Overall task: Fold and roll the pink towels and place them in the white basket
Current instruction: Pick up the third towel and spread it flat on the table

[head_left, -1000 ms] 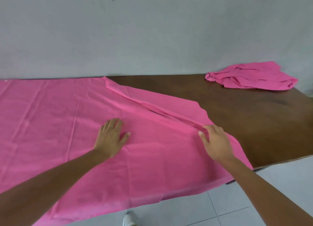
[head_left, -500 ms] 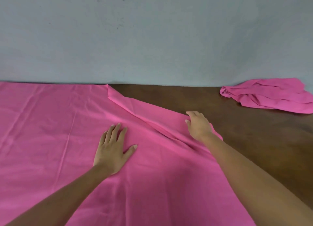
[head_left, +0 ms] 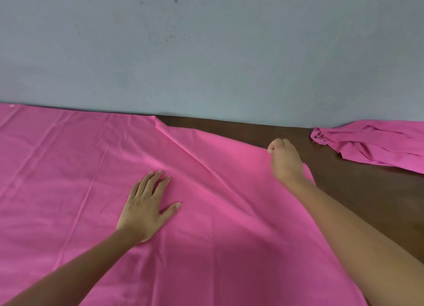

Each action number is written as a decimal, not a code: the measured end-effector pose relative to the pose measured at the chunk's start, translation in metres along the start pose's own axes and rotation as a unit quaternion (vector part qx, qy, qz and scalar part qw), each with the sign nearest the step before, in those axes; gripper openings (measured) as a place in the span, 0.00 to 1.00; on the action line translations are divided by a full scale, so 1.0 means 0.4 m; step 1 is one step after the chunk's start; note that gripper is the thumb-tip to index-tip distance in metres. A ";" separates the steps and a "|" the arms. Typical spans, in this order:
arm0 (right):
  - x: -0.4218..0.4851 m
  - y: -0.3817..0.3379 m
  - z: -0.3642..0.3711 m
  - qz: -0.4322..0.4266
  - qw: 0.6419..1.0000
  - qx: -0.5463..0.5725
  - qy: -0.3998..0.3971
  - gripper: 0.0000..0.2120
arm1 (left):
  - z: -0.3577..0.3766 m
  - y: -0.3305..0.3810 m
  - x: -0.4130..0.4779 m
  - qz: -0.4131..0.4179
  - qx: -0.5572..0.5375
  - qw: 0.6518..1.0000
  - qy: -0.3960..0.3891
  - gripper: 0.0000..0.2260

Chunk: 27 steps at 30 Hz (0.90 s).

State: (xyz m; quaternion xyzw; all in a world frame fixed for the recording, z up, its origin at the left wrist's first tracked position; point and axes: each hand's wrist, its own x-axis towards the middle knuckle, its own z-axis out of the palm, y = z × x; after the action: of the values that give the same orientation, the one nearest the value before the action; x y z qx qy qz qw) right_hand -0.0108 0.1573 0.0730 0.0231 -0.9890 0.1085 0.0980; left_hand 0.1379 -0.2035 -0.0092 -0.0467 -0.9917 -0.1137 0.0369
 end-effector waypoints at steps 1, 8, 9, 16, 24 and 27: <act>0.000 0.003 -0.015 -0.020 1.000 0.000 0.017 0.14 | 0.000 0.000 0.000 -0.001 0.001 1.000 0.001 0.40; -0.148 -0.009 -0.027 -0.206 0.977 -0.026 0.040 0.18 | 0.002 0.001 0.002 -0.008 0.000 1.000 0.004 0.39; -0.175 -0.010 -0.012 -0.224 0.974 -0.028 0.024 0.18 | 0.002 0.001 0.002 -0.007 0.000 1.000 0.004 0.39; -0.254 0.007 0.050 -0.260 0.961 0.022 -0.091 0.03 | 0.003 0.000 -0.001 -0.006 -0.003 1.000 0.000 0.38; -0.129 0.101 -0.034 0.029 0.978 0.034 -0.205 0.14 | 0.001 0.005 -0.002 -0.012 -0.017 1.000 0.005 0.37; -0.129 0.115 -0.007 0.093 0.963 0.117 -0.226 0.11 | 0.001 0.005 -0.002 -0.010 -0.015 1.000 0.006 0.37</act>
State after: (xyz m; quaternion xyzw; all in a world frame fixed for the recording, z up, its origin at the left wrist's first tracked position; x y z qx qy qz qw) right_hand 0.0371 0.2042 0.0558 -0.0333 -0.9636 0.2240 -0.1424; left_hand 0.1387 -0.2017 -0.0092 -0.0362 -0.9901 -0.1293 0.0413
